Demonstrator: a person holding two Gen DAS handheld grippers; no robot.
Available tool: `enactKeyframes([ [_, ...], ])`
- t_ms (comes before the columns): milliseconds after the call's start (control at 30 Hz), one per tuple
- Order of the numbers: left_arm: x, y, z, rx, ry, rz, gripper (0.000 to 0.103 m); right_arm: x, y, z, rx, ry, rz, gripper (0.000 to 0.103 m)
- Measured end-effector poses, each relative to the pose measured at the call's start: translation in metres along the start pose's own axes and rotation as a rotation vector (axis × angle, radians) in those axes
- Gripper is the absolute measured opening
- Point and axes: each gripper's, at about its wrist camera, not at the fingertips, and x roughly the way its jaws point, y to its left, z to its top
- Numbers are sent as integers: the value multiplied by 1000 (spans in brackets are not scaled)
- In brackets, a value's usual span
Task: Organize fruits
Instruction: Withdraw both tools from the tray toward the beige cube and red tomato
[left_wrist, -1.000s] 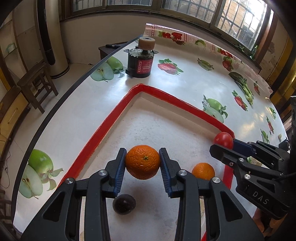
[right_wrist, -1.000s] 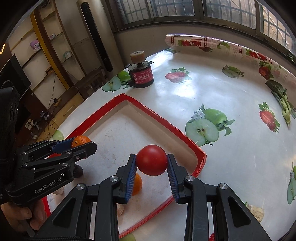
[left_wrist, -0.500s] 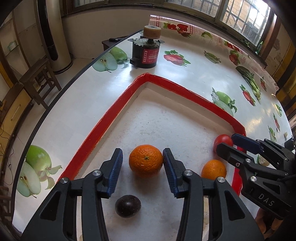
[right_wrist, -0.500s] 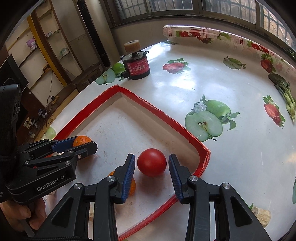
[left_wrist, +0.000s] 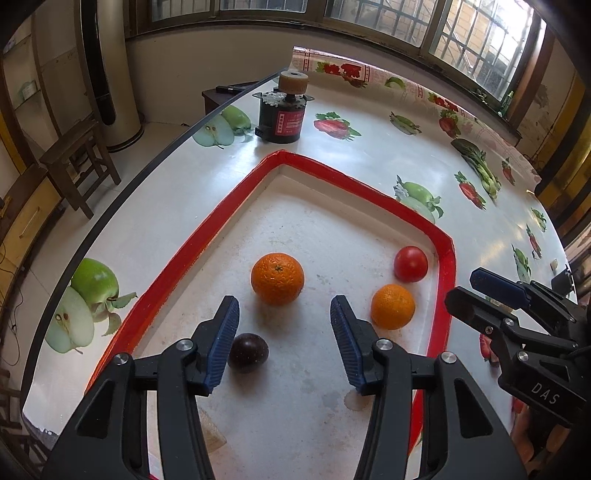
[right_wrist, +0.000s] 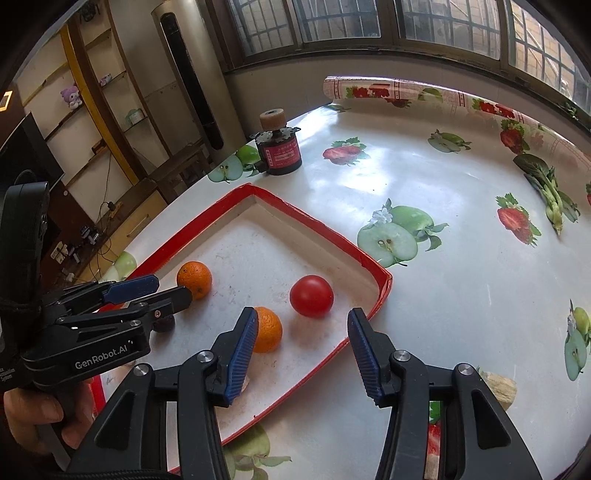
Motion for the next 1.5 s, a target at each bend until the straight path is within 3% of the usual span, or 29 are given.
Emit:
enactKeyframes([
  [867,-40,-51,-42,65,-22,-106,50,-96,-51,-88,123,-74,-67,54],
  [1500,-38,-133,-70,194,22,-205,50,-156,-123,-159,265,-106,-181,55],
])
